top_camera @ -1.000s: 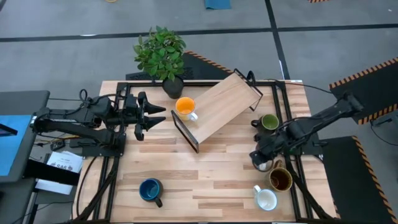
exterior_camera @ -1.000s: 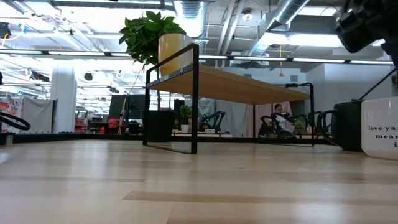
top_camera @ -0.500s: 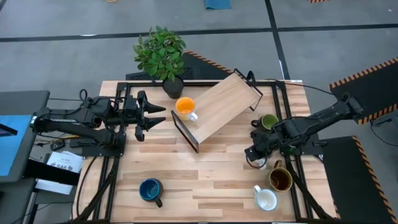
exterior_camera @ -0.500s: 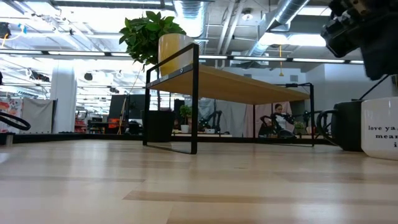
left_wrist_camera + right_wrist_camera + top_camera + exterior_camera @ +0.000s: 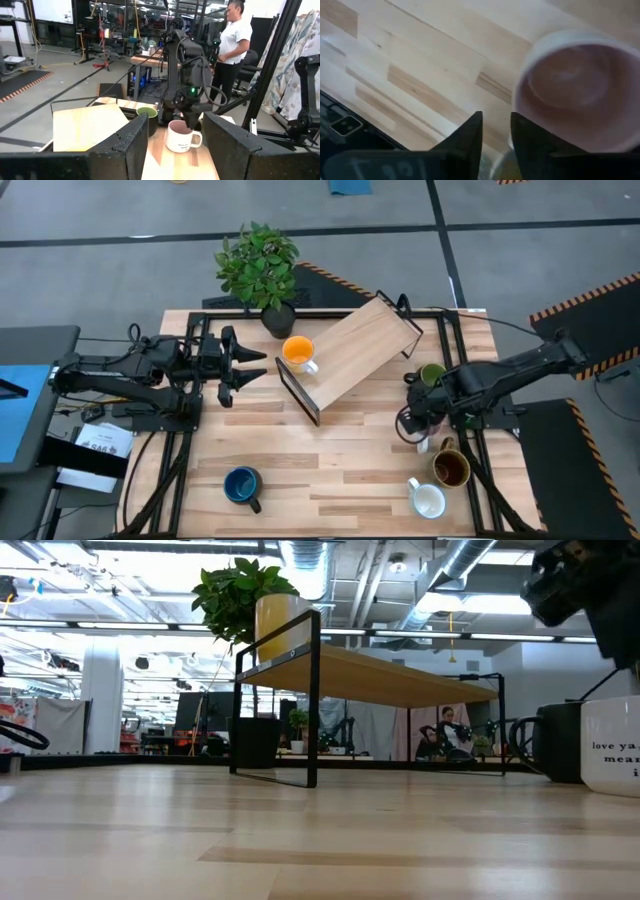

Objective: Place coffee mugs
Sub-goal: Put the pink mug on the shelf

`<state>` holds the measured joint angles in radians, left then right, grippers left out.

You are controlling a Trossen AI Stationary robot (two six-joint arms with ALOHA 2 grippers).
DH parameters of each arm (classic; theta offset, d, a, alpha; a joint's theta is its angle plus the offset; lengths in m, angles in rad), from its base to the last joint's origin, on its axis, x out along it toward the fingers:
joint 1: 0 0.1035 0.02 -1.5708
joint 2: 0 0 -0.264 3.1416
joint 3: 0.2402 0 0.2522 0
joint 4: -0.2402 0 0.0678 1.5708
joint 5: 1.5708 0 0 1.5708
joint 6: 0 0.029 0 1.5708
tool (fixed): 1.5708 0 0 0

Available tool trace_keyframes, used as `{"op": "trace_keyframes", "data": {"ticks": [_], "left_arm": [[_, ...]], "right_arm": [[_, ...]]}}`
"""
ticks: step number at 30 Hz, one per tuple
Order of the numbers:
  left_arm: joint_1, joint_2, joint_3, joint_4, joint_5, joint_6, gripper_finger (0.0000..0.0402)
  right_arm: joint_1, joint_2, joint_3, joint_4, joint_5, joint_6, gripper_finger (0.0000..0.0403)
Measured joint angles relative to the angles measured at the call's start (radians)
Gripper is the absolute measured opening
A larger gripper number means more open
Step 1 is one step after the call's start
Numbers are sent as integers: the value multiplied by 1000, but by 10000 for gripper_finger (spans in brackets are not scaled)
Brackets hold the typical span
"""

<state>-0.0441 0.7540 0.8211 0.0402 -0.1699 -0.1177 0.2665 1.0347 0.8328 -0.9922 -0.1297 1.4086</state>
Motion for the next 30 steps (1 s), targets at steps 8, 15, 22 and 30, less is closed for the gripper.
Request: {"op": "trace_keyframes", "data": {"ticks": [8, 15, 22, 30], "left_arm": [[0, 0, 0, -5, -1, 20, 173], [0, 0, 0, -5, -2, 19, 173], [0, 0, 0, -5, -2, 18, 173], [0, 0, 0, -6, -2, 24, 173]], "right_arm": [[15, 72, 30, -44, 114, -6, 187], [15, 230, 30, -14, 118, -30, 194], [31, 345, 30, -22, 121, -30, 193], [36, 377, 109, -51, 92, -94, 57]]}}
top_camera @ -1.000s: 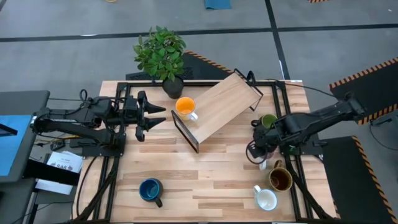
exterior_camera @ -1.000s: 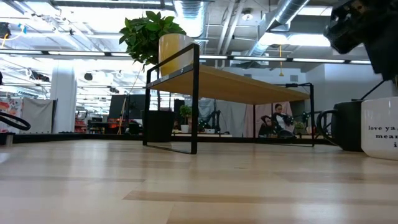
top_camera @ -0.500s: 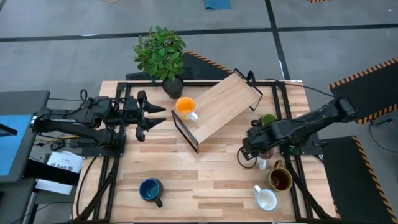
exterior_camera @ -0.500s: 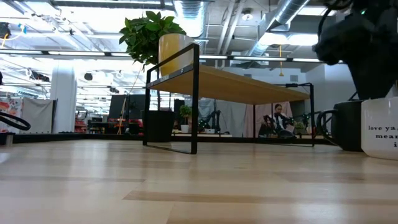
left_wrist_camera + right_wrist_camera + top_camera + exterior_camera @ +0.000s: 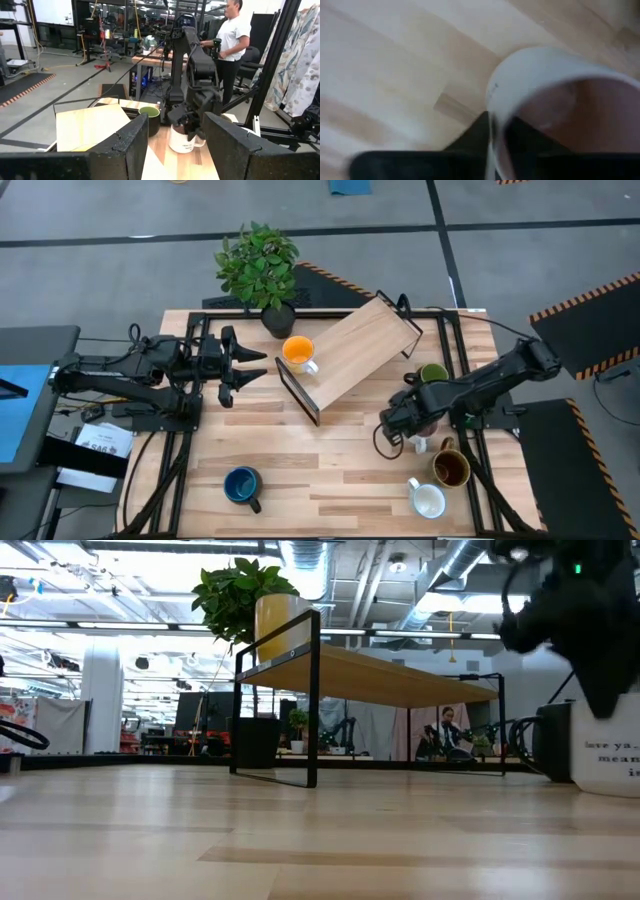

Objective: Place coffee mugs
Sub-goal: Put the pink mug on the shelf

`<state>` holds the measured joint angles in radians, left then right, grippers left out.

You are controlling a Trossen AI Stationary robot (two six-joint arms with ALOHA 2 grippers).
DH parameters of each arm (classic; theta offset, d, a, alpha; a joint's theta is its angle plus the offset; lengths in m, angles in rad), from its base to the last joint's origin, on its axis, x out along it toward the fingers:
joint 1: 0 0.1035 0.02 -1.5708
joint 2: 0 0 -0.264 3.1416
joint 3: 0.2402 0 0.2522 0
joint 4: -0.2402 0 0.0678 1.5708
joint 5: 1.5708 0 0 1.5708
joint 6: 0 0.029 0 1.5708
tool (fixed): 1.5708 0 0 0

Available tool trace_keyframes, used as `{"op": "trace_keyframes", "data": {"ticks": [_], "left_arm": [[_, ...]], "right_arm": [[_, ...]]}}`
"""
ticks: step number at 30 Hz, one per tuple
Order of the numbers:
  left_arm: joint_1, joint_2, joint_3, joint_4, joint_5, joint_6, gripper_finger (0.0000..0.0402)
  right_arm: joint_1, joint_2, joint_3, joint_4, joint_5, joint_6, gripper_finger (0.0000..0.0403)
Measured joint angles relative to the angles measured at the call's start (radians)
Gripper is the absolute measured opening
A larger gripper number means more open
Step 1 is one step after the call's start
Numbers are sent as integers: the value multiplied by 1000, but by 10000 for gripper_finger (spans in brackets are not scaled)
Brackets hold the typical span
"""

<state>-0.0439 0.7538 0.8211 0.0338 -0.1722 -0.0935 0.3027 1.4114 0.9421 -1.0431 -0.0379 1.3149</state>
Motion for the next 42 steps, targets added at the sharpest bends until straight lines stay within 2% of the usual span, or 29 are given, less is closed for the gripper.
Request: {"op": "trace_keyframes", "data": {"ticks": [1, 2, 6, 10, 16, 21, 31, 35, 42], "left_arm": [[0, 0, 0, 0, 0, 0, 173], [0, 0, 0, 1, 0, 0, 173], [0, 0, 0, 0, 0, 0, 173], [0, 0, 0, 1, 0, 0, 173], [0, 0, 0, 2, -1, 0, 173], [0, 1, 0, 1, -39, 0, 173], [0, 1, 0, 3, -78, 0, 173], [0, 1, 0, 2, -78, 0, 173], [0, 1, 0, 2, -79, 0, 173]], "right_arm": [[-1, -7, 21, -16, -9, -37, 35], [-2, -17, 54, -23, -1, -56, 32], [-29, -52, 214, -69, 2, -173, 32], [-61, -45, 449, -122, 40, -329, 32], [-115, 96, 806, -138, 124, -602, 32], [-158, 255, 1006, -212, 149, -828, 32], [-222, 462, 1128, -346, 141, -1034, 32], [-222, 482, 1134, -390, 134, -1081, 32], [-221, 506, 1135, -362, 133, -1139, 32]]}}
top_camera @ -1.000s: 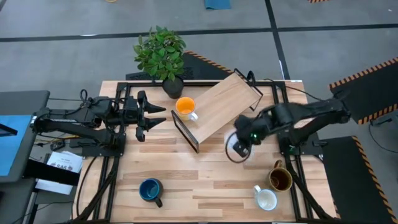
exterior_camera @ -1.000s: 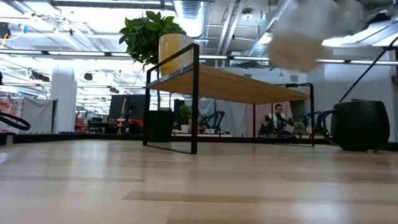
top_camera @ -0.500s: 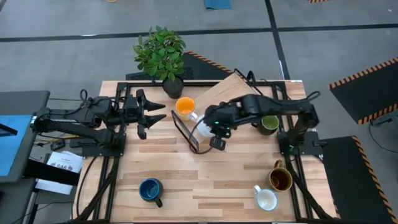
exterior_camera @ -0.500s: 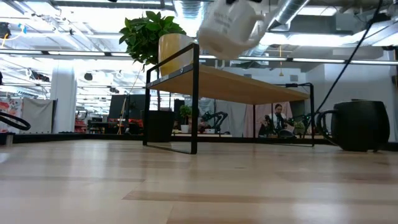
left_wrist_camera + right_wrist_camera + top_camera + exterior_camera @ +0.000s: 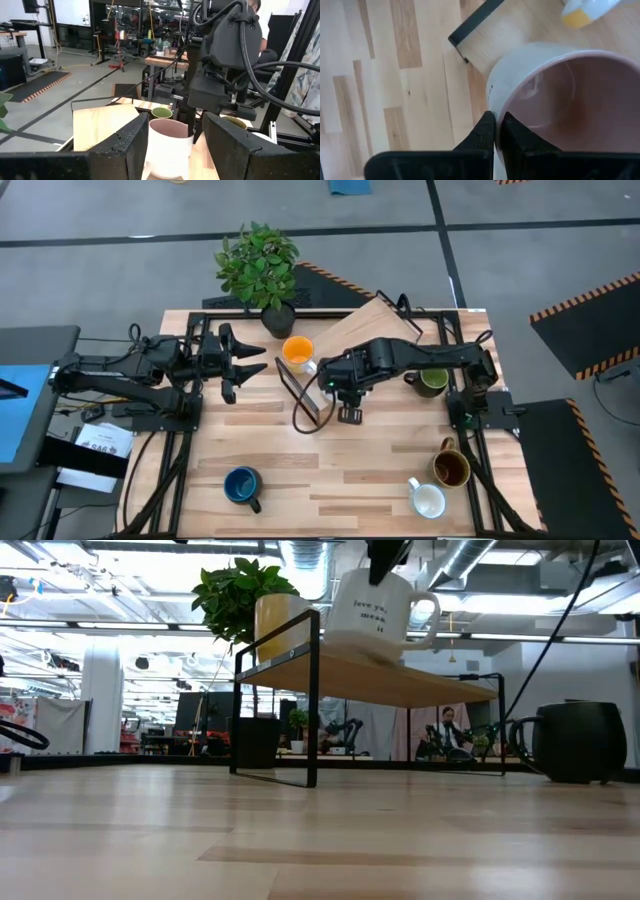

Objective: Place coffee mugs
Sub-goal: Put the pink mug on the shelf, then put the green mug on the shelf

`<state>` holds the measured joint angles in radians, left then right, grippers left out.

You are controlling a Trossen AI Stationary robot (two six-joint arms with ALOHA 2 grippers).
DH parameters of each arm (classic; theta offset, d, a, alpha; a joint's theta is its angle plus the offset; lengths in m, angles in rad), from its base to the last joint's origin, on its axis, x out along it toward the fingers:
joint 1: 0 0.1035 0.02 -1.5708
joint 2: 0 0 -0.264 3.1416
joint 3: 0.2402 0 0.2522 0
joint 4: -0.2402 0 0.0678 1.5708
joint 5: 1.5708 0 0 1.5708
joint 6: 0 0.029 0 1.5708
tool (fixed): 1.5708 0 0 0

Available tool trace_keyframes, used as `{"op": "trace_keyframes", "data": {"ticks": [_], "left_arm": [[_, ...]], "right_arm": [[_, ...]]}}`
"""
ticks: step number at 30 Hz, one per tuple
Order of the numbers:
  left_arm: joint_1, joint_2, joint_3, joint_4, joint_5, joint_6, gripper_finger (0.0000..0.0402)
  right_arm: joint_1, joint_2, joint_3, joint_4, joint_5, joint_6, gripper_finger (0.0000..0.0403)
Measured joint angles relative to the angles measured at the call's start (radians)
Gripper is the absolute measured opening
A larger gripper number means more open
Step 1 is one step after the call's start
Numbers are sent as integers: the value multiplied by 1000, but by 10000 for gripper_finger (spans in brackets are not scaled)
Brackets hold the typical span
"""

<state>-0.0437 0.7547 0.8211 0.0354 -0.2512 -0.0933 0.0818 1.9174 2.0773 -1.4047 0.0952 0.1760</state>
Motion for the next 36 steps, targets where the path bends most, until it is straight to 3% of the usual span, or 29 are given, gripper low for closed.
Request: {"op": "trace_keyframes", "data": {"ticks": [5, 13, 19, 36], "left_arm": [[0, 0, 0, 0, 0, 0, 173], [0, 0, 0, 0, 0, 0, 173], [0, 0, 0, 0, 0, 0, 173], [0, 0, 0, 0, 0, -16, 173]], "right_arm": [[3, 15, -1, 38, 2, -5, 38], [3, 16, -3, 105, 3, -1, 123], [2, 16, -3, 126, 3, -2, 156], [-60, -174, -35, 46, 45, -25, 156]]}}
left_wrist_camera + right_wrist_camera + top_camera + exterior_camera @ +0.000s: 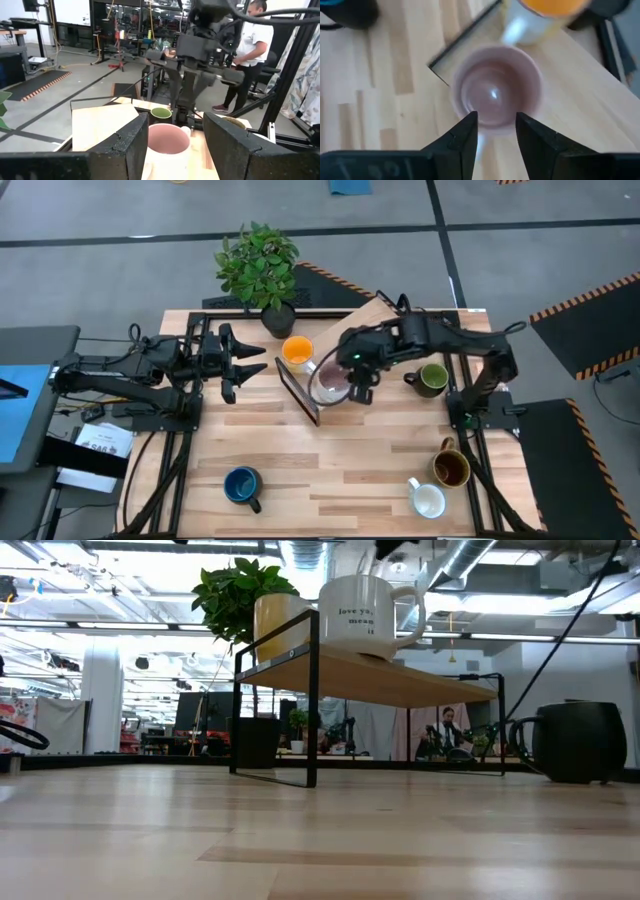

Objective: Place coffee mugs
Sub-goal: Put the green mug on the shelf

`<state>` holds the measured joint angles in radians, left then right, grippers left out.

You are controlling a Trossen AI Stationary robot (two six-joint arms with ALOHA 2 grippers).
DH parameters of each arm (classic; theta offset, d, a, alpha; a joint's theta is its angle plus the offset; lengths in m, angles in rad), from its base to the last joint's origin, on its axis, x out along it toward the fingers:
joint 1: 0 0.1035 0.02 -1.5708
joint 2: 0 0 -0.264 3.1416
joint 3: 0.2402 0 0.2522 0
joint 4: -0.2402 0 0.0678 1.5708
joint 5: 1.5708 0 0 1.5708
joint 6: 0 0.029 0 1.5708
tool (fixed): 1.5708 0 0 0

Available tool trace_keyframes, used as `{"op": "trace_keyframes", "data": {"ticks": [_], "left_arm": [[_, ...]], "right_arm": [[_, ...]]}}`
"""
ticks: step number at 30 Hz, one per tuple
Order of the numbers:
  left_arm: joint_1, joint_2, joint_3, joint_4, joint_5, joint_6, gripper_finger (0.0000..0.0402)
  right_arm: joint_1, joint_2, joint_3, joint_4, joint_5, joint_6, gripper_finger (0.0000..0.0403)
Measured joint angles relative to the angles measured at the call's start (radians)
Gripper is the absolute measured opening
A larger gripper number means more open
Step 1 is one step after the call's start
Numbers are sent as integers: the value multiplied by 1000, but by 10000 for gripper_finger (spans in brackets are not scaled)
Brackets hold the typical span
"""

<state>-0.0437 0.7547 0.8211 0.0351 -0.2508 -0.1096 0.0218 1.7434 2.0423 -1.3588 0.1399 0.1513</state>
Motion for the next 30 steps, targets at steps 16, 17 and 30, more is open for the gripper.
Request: {"op": "trace_keyframes", "data": {"ticks": [16, 17, 30], "left_arm": [[0, 0, 0, 0, 0, -7, 173], [0, 0, 0, 0, 0, -7, 173], [0, 0, 0, 0, 0, -7, 173]], "right_arm": [[-52, -485, -652, -23, 46, 621, 153], [-52, -507, -694, -22, 45, 672, 155], [-76, -633, -1088, -24, 35, 1027, 204]]}}
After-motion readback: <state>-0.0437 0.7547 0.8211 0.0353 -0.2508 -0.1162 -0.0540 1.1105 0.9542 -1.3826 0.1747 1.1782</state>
